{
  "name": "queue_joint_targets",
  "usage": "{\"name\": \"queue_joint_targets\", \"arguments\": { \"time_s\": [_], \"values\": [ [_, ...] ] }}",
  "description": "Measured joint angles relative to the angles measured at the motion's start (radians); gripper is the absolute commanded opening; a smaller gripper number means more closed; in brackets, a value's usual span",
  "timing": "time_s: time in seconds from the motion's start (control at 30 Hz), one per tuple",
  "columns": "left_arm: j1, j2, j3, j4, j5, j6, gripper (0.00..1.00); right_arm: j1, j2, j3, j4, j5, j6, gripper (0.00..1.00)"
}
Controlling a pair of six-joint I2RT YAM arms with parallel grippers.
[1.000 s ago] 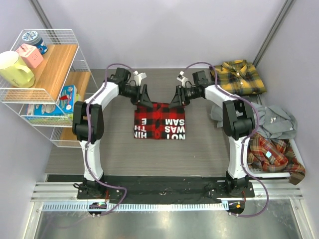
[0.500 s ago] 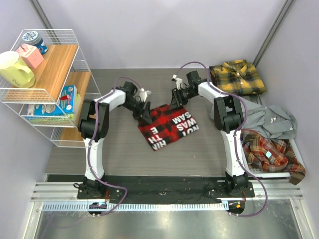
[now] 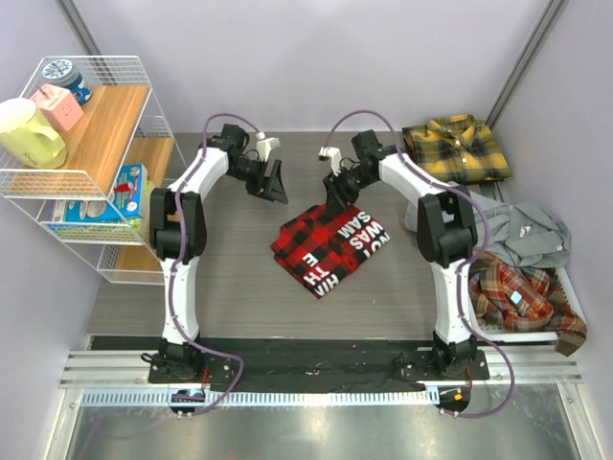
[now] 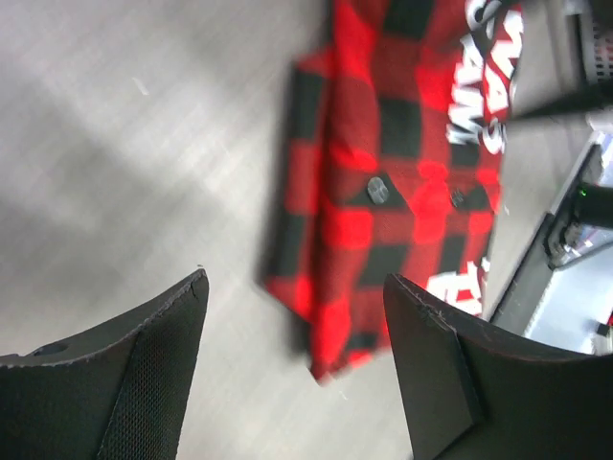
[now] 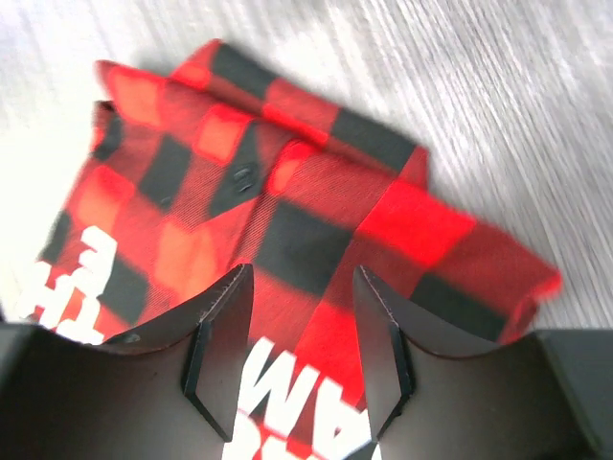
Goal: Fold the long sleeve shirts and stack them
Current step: Fold the shirt
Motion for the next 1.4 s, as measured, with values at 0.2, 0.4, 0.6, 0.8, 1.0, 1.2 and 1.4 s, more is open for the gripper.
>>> {"name": "queue_joint_targets", "arguments": {
  "time_s": [0.2, 0.4, 0.6, 0.8, 1.0, 1.2, 1.4],
  "values": [
    [-0.019, 0.201, 0.175, -0.038, 0.055, 0.007, 0.74, 0.003, -0.18, -0.109, -0.032, 0.025, 0.0, 0.49],
    [-0.045, 0.27, 0.215, -0.079, 0.17, -0.01, 0.75, 0.032, -0.155, -0.195, -0.033, 0.06, 0.008, 0.48],
    [-0.105, 0.278, 0.163, -0.107, 0.255, -0.018, 0.7, 0.046, -0.059, -0.189, -0.021, 0.093, 0.021, 0.46],
    [-0.134, 0.243, 0.039, -0.043, 0.277, -0.091, 0.46, 0.049, -0.056, -0.185, -0.013, 0.104, 0.022, 0.46],
    [-0.127, 0.234, -0.004, 0.048, 0.21, -0.196, 0.0, 0.053, -0.056, -0.185, -0.01, 0.107, 0.024, 0.54],
    [-0.12, 0.248, 0.268, -0.043, -0.061, -0.18, 0.0, 0.038, -0.058, -0.173, 0.041, 0.117, 0.087, 0.61],
    [-0.106, 0.154, 0.588, -0.042, -0.422, 0.109, 0.0, -0.103, -0.111, -0.211, 0.074, 0.082, 0.238, 0.61]
  ]
}}
